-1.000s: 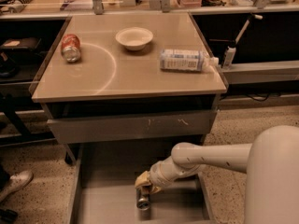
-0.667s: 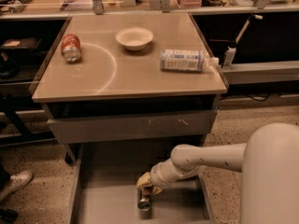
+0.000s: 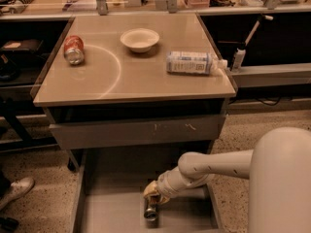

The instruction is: Place redbull can into middle drawer

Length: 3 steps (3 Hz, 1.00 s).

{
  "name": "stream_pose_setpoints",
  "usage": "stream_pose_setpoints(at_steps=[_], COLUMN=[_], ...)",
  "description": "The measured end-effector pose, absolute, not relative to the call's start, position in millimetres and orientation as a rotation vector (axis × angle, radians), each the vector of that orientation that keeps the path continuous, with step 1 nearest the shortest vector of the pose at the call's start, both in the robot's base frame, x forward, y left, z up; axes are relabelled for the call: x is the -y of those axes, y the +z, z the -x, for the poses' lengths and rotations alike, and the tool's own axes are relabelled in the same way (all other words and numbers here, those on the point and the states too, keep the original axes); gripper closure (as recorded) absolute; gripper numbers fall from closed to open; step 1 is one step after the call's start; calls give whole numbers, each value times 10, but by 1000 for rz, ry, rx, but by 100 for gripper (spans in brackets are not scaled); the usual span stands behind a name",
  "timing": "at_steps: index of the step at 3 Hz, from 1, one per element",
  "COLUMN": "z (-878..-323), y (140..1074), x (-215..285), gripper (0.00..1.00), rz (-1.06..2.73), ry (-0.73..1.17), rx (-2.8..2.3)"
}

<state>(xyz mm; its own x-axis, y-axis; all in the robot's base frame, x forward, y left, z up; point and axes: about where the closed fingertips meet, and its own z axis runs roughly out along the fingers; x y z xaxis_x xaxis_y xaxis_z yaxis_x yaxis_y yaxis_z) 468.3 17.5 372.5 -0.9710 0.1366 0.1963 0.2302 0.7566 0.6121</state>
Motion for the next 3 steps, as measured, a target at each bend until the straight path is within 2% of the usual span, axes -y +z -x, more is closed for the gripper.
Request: stream_pose_setpoints(at_steps=[3], z=[-4683], y=[3724], x=[-176], gripper=[11], rz=[295], ry=[-1007], rx=[2812])
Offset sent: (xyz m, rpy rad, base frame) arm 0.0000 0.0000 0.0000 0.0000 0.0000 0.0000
